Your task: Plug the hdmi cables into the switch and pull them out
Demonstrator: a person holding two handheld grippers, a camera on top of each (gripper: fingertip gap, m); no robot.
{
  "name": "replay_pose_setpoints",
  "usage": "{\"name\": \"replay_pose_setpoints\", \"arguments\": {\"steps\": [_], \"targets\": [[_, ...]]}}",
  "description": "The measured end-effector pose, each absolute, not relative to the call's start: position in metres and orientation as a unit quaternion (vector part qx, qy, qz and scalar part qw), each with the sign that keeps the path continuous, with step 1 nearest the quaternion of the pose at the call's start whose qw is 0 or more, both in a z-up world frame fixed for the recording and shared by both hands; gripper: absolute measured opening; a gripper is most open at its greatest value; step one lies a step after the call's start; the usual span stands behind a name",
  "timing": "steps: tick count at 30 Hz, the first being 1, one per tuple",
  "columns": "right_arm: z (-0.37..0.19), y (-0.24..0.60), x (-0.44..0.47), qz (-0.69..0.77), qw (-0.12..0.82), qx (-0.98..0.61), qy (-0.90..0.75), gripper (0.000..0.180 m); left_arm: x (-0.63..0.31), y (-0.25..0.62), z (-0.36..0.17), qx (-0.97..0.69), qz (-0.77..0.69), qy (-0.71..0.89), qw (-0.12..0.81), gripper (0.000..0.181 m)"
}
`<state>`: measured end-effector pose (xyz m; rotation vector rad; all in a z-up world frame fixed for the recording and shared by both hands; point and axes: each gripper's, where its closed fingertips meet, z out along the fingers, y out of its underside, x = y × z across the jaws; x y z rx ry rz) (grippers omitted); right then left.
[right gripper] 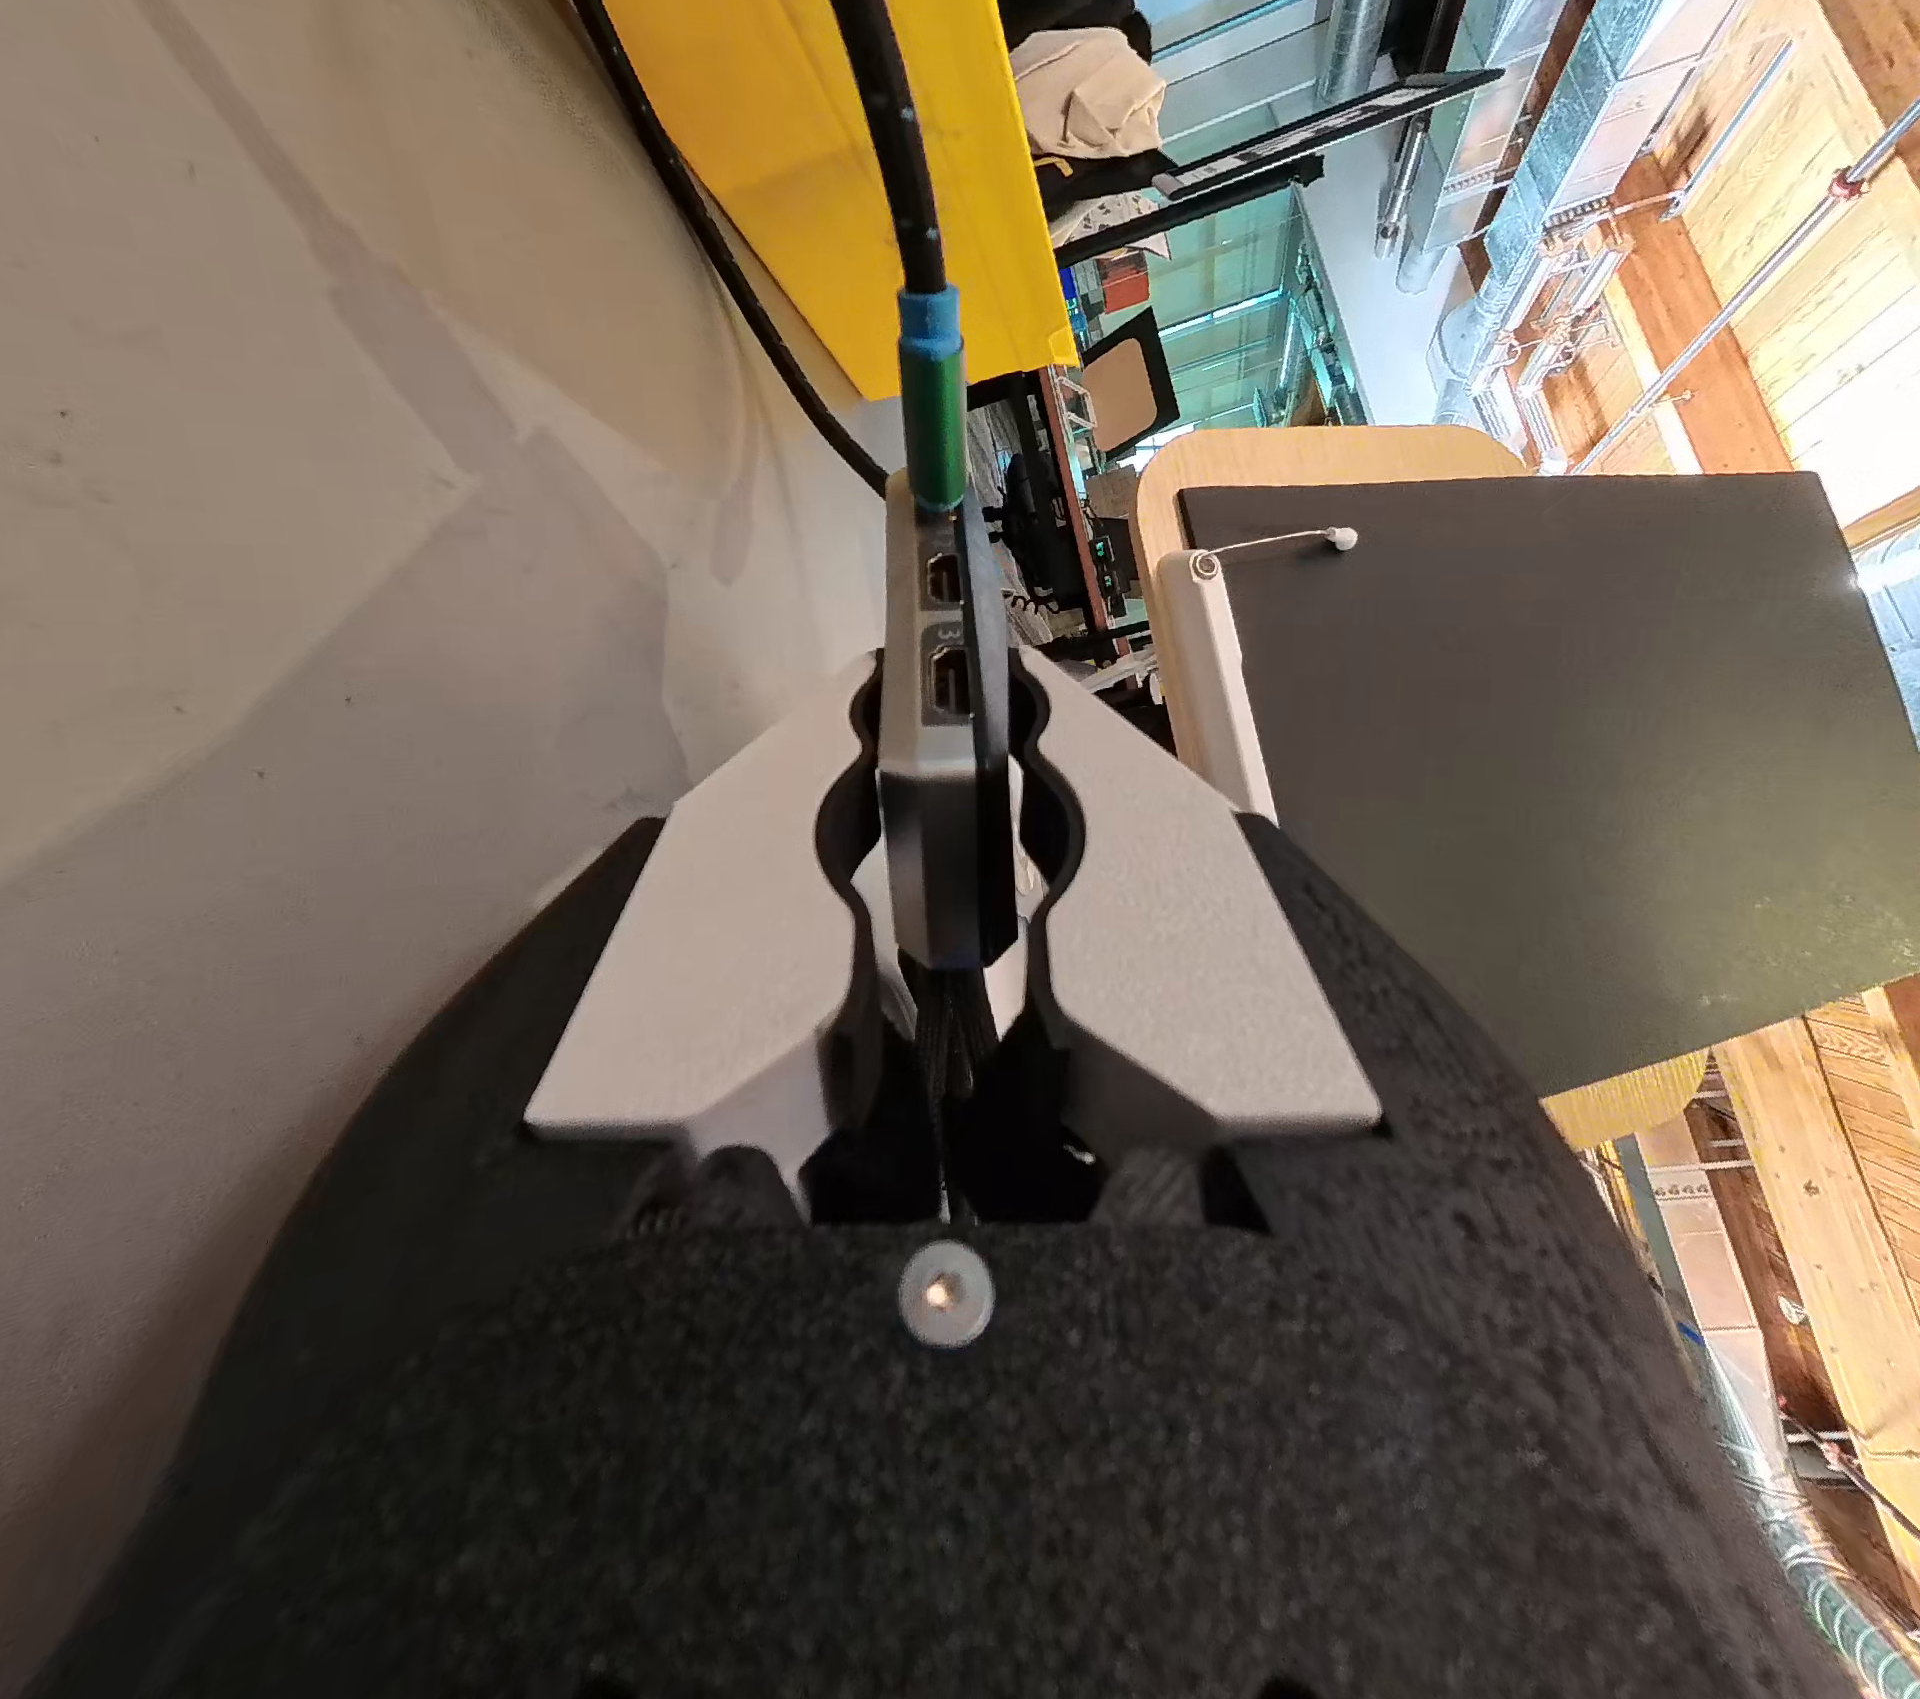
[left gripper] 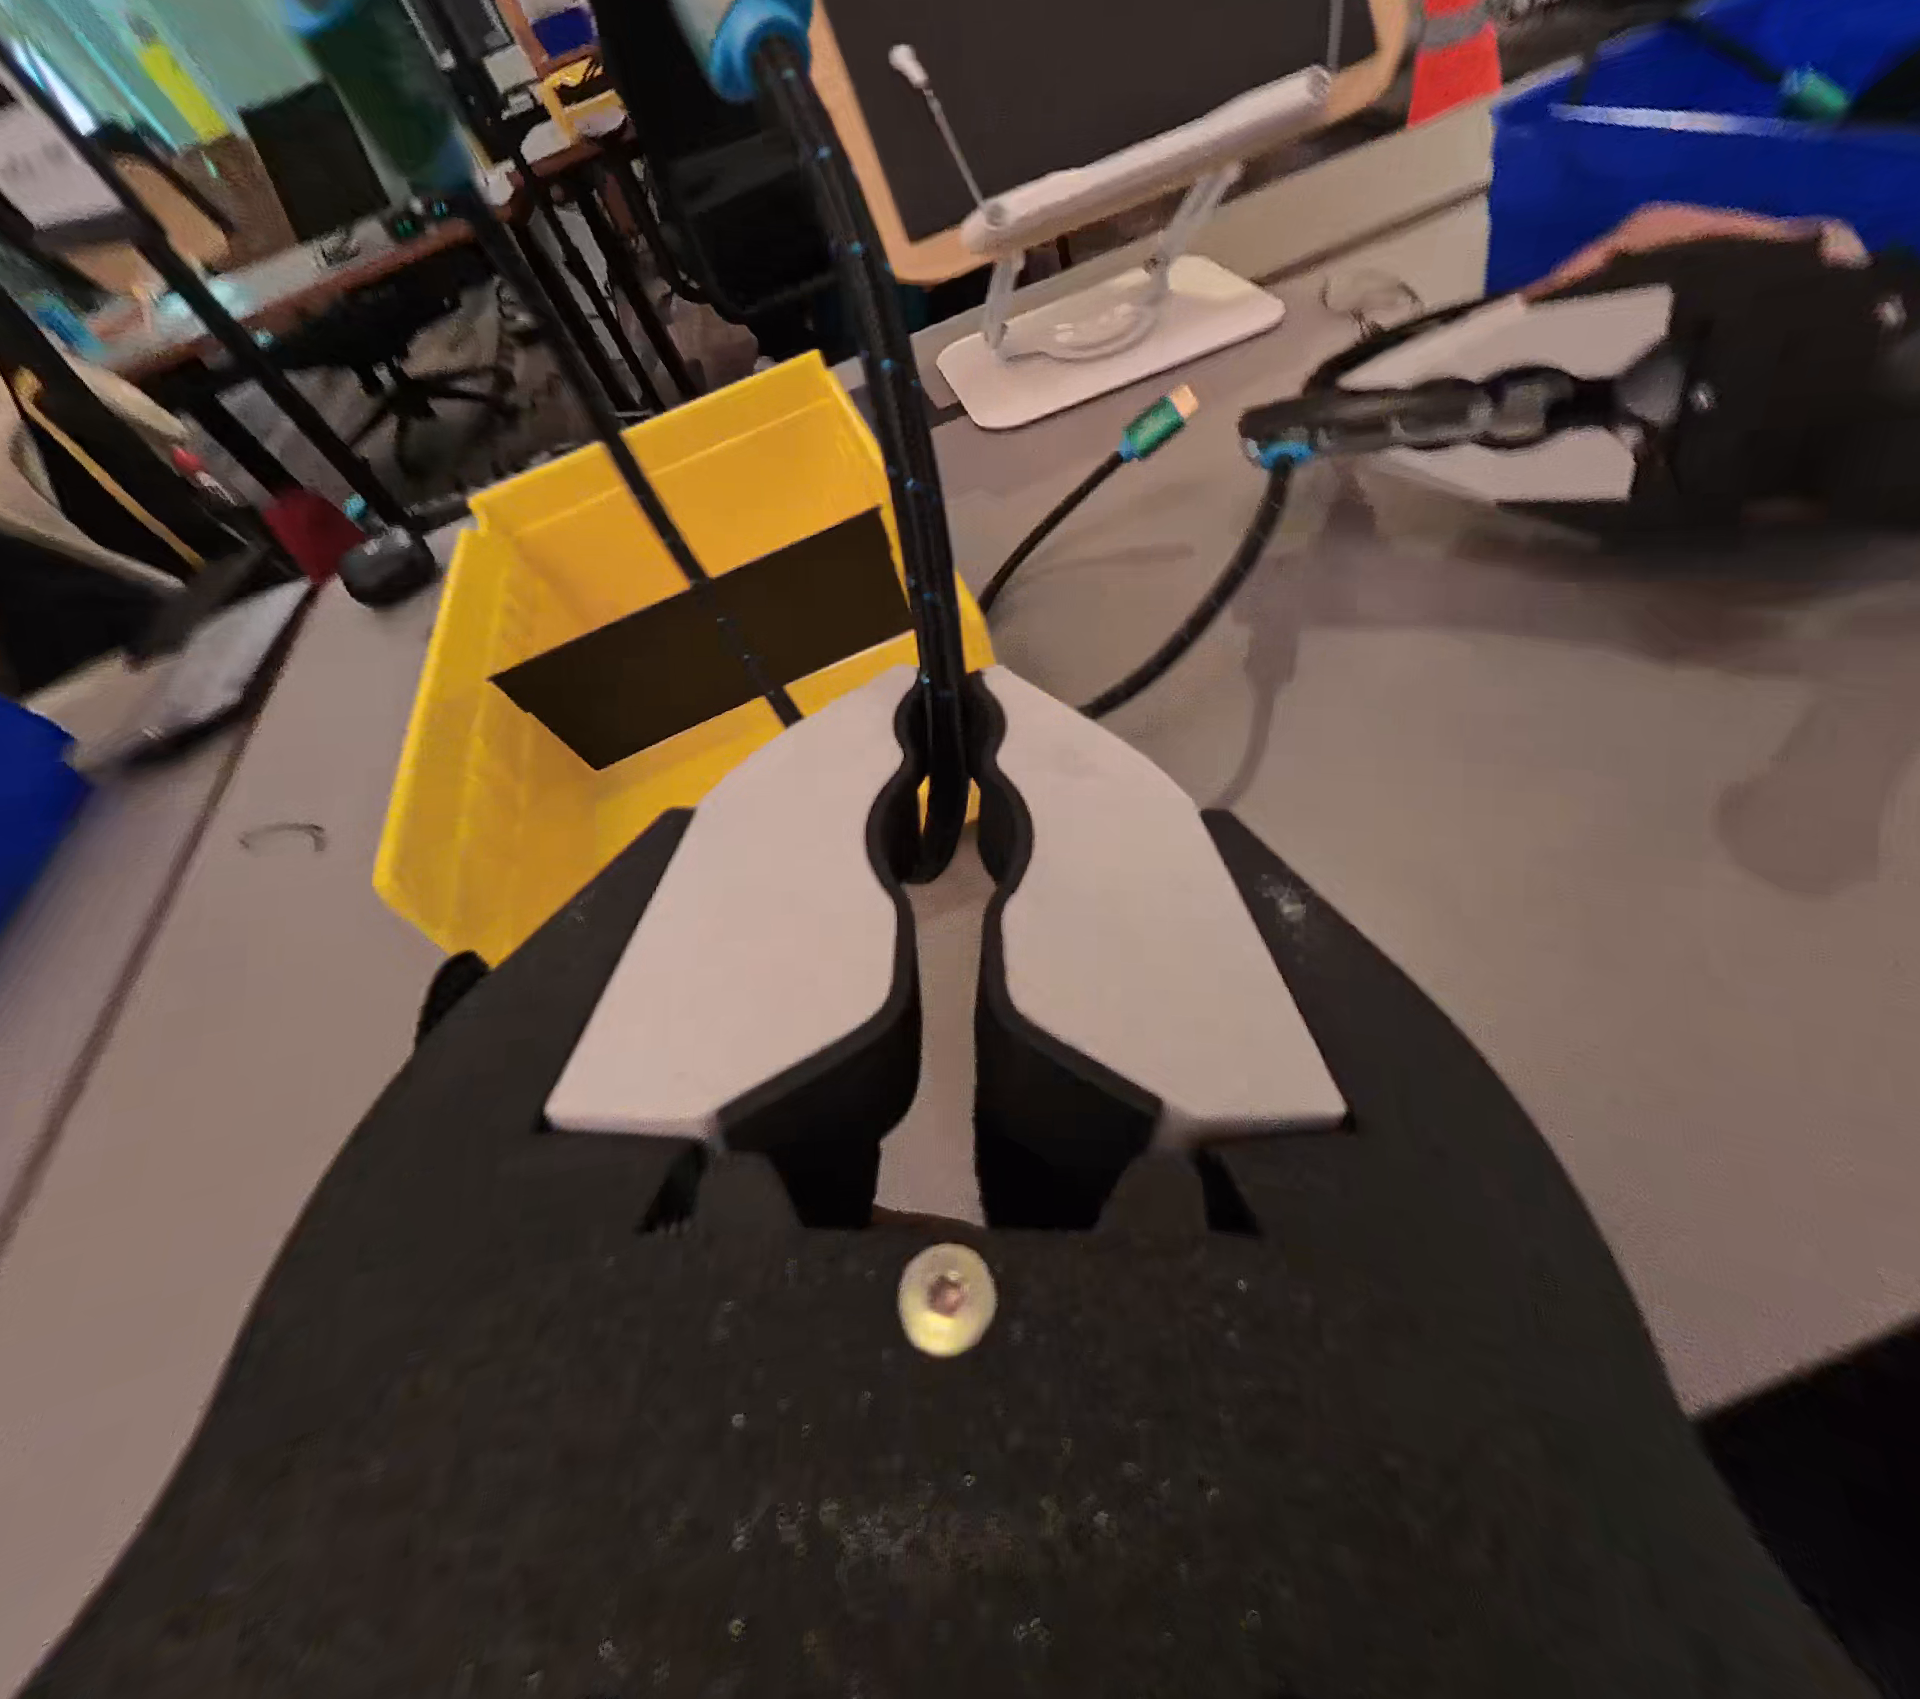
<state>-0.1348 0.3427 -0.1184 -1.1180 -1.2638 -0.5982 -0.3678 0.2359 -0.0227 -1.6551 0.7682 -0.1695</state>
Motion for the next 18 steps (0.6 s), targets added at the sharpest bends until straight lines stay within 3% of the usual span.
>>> {"name": "replay_pose_setpoints", "arguments": {"steps": [4,8,12,18], "targets": [[-0.119,0.343,-0.135,-0.261,0.625,-0.488,-0.551,0.02,-0.339,0.184,-0.037,-0.691,-0.045,0.411,0.593,0.005],[-0.119,0.343,-0.135,-0.261,0.625,-0.489,-0.55,0.02,-0.289,0.111,-0.025,-0.665,-0.307,0.409,0.544,0.005],[-0.119,0.343,-0.135,-0.263,0.624,-0.489,-0.55,0.02,-0.275,0.076,-0.019,-0.658,-0.558,0.314,0.397,0.005],[-0.12,0.342,-0.135,-0.264,0.622,-0.489,-0.552,0.02,-0.303,0.117,-0.087,-0.742,-0.6,0.196,0.227,0.006]]}}
